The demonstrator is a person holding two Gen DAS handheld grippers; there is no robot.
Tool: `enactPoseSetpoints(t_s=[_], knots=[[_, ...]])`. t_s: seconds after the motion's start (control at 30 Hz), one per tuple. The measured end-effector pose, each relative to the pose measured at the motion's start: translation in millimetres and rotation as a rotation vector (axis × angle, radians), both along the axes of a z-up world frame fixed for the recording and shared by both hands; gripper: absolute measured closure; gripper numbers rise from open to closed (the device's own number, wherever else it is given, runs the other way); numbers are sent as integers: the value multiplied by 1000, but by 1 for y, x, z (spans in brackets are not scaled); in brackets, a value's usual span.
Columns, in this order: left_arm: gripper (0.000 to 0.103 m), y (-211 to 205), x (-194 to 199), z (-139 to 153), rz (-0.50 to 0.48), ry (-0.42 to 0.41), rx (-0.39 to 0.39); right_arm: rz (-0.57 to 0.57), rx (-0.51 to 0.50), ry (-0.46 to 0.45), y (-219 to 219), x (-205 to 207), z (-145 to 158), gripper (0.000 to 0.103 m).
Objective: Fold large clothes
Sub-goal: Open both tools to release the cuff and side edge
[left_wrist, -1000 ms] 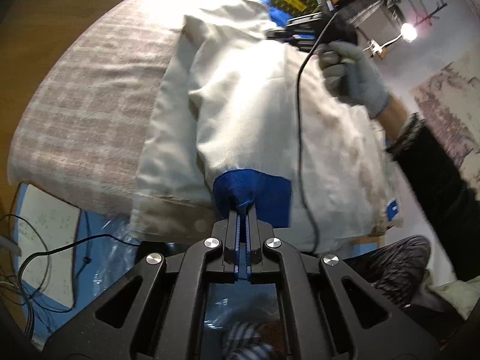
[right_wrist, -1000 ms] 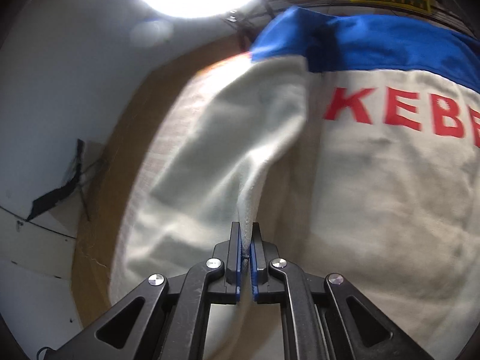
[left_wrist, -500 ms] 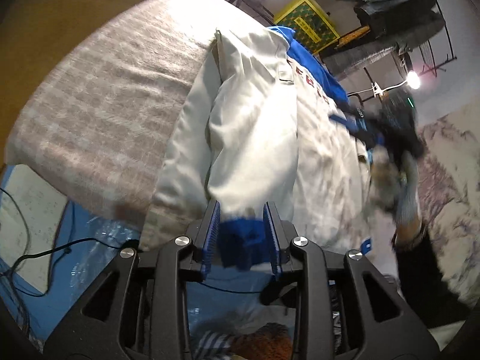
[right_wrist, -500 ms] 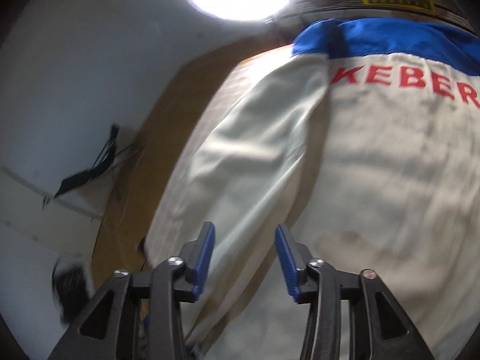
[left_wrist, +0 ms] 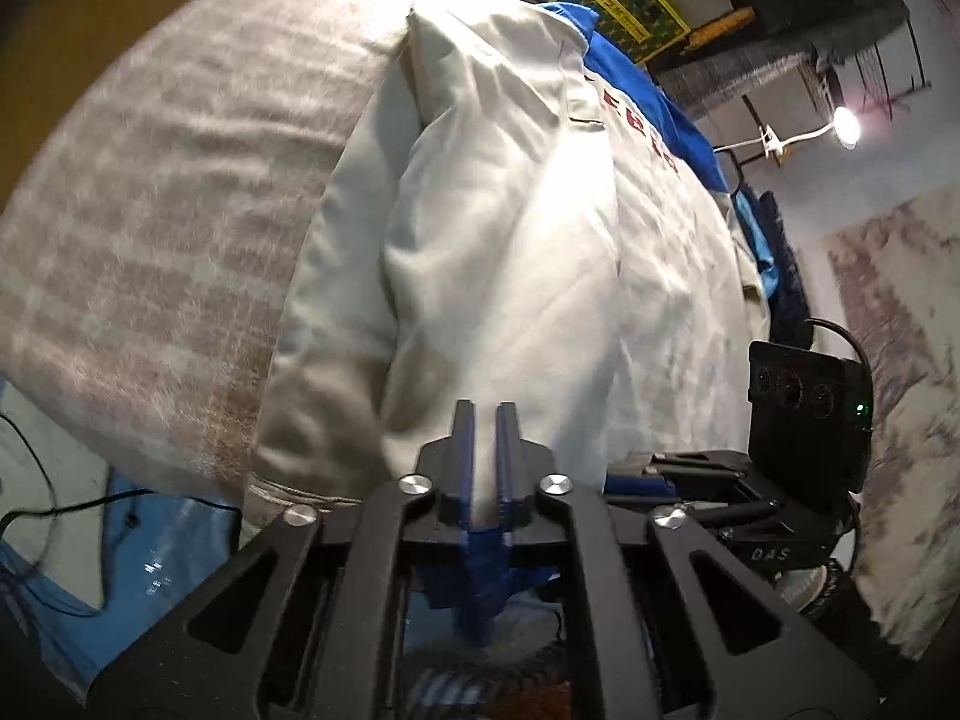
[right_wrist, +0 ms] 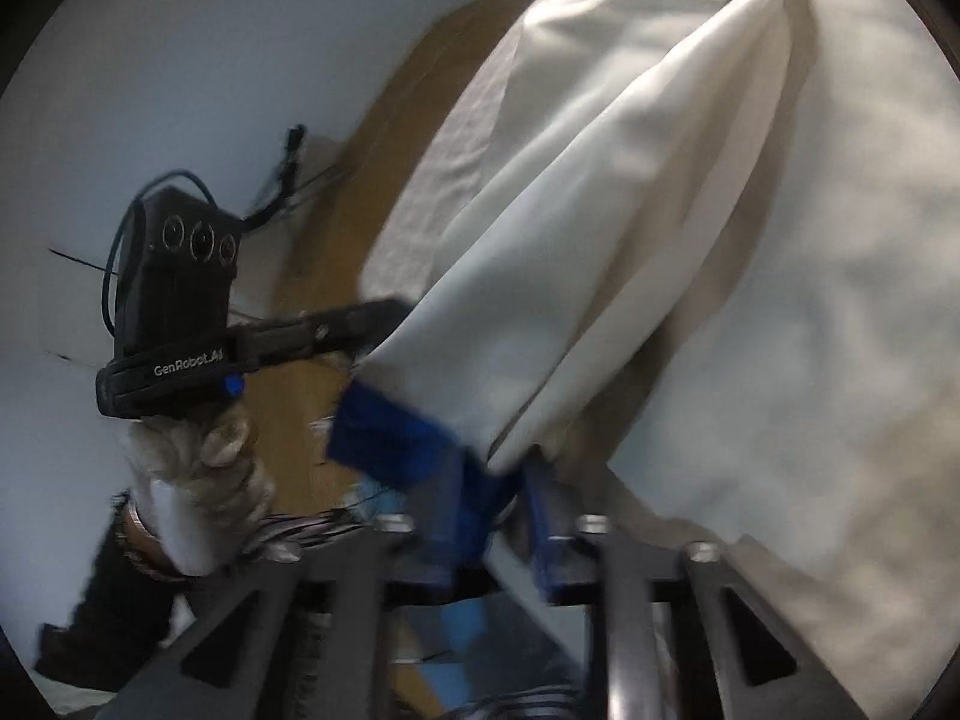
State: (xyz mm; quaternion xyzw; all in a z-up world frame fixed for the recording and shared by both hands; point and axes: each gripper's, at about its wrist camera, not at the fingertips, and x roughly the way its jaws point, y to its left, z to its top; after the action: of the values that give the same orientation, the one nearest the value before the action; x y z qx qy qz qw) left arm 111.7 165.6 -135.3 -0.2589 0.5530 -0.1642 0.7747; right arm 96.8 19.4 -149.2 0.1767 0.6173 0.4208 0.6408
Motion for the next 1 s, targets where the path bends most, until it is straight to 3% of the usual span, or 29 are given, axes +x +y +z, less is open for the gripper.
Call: enactPoseSetpoints(t_s=[0.07,0.1,0.17,0.2,0.23,0.33,0.43,0.6,0.67,0.73,0.87,0.93,1.0], knots=[[103,-3,-2,9,7,-32,9,-16,79,30,-2,-2,4,96],[103,-3,-4,15,13,-52,1,-38,164,59,-8,-3,10,96],[103,-2,-10,25,12,-103,38,-59,236,40,-16,-6,21,96],[103,-3,-11,25,9,-111,90,-57,226,12,-17,-7,23,96],[103,-4,-10,20,8,-99,126,-33,147,-11,-13,-10,19,96],[103,-5,-9,-5,-2,-20,167,31,-51,-29,2,-20,-2,96],[103,1,-17,-6,12,-26,184,50,-89,-43,6,-23,-4,88],[102,24,-35,1,90,-46,82,130,-125,-146,-4,-35,28,75],[94,26,-43,2,98,-49,39,127,-111,-218,-10,-35,54,73],[68,26,-48,-1,106,-37,-22,108,-120,-290,-18,-32,73,73],[65,13,-55,-13,90,-5,-89,78,-175,-388,-13,-15,89,73],[66,8,-55,-19,93,3,-45,78,-179,-386,-8,-4,86,73],[76,2,-52,-29,106,41,108,96,-203,-389,2,-3,77,73]])
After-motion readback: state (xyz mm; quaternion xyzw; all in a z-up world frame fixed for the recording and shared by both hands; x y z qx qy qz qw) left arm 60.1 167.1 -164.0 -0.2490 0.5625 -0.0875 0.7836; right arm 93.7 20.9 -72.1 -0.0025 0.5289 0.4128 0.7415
